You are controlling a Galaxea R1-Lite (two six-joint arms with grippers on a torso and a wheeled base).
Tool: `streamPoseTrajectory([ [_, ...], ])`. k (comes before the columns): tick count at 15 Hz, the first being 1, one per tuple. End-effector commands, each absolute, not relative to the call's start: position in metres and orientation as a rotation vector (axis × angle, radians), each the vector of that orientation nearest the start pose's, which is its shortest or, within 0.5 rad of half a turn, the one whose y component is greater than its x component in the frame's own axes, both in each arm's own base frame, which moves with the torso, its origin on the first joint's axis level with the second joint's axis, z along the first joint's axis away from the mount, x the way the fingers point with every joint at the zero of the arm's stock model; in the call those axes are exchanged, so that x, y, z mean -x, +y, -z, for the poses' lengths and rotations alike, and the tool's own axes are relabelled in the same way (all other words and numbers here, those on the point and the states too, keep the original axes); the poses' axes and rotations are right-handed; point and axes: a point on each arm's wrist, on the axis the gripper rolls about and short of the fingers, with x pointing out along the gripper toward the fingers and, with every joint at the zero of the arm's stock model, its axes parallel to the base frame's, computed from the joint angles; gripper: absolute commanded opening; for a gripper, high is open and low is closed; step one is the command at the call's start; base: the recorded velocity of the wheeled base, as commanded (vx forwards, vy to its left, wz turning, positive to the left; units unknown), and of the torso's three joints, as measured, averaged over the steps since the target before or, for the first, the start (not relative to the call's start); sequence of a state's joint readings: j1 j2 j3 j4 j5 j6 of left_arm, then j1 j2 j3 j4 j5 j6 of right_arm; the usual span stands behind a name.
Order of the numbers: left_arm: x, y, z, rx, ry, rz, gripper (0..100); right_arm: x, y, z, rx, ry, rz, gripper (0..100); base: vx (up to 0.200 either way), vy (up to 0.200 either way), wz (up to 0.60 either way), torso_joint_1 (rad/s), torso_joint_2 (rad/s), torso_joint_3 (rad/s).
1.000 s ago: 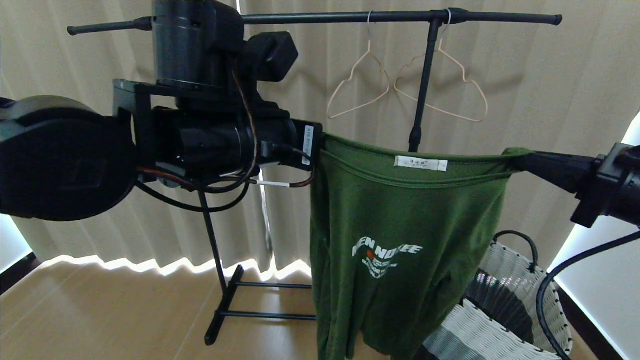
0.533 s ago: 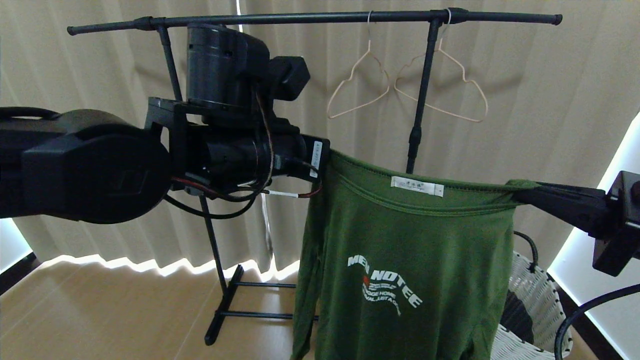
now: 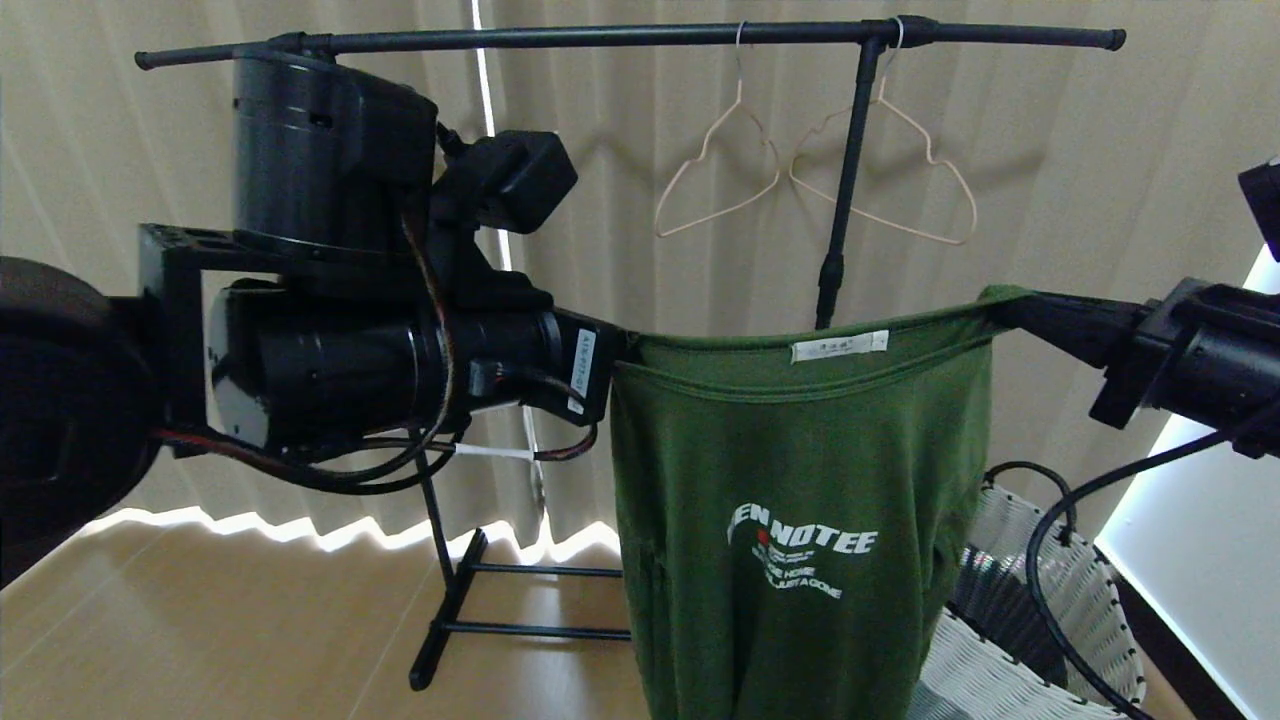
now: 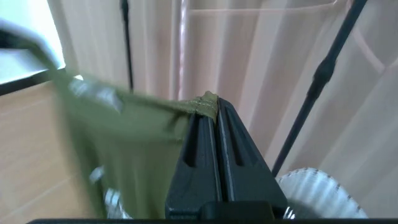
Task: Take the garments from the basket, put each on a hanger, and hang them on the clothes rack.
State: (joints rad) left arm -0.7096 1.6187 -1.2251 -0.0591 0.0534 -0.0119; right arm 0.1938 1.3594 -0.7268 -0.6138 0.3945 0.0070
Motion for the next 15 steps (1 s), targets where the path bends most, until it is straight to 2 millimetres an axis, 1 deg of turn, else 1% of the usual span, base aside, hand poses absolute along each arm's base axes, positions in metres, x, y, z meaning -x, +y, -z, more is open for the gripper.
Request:
streamPoseTrajectory([
  [1,-0.199,-0.188,-0.279,-0.104,0.285,0.715,0,-0.247,0.057,-0.24,-0.014,0.034,-0.584,0,0.0,0.0,0.0,0.0,0.0,0.0],
  [2,-0.183,-0.192,-0.279,-0.111,0.284,0.768,0,-0.255,0.061,-0.244,-0.012,0.004,-0.597,0,0.0,0.0,0.0,0.0,0.0,0.0],
  [3,-0.179,-0.194,-0.28,-0.11,0.278,0.786,0,-0.257,0.064,-0.245,-0.011,-0.002,-0.604,0,0.0,0.0,0.0,0.0,0.0,0.0],
  [5,-0.174,-0.198,-0.28,-0.113,0.277,0.808,0,-0.259,0.07,-0.245,-0.011,-0.004,-0.624,0,0.0,0.0,0.0,0.0,0.0,0.0],
  [8,-0.178,-0.2,-0.279,-0.116,0.283,0.795,0,-0.257,0.069,-0.245,-0.011,-0.002,-0.62,0,0.0,0.0,0.0,0.0,0.0,0.0],
  [9,-0.181,-0.202,-0.277,-0.118,0.288,0.787,0,-0.254,0.066,-0.247,-0.011,-0.009,-0.611,0,0.0,0.0,0.0,0.0,0.0,0.0],
  [11,-0.2,-0.198,-0.278,-0.111,0.283,0.727,0,-0.243,0.055,-0.257,-0.007,-0.031,-0.578,0,0.0,0.0,0.0,0.0,0.0,0.0],
  [12,-0.207,-0.198,-0.281,-0.105,0.273,0.711,0,-0.237,0.052,-0.261,-0.007,-0.033,-0.571,0,0.0,0.0,0.0,0.0,0.0,0.0],
  [13,-0.221,-0.198,-0.286,-0.093,0.254,0.679,0,-0.227,0.048,-0.266,-0.007,-0.026,-0.563,0,0.0,0.0,0.0,0.0,0.0,0.0],
  [14,-0.227,-0.198,-0.29,-0.085,0.238,0.667,0,-0.223,0.047,-0.268,-0.008,-0.023,-0.56,0,0.0,0.0,0.0,0.0,0.0,0.0],
  [15,-0.242,-0.203,-0.294,-0.068,0.196,0.632,0,-0.213,0.045,-0.269,-0.008,-0.017,-0.56,0,0.0,0.0,0.0,0.0,0.0,0.0],
])
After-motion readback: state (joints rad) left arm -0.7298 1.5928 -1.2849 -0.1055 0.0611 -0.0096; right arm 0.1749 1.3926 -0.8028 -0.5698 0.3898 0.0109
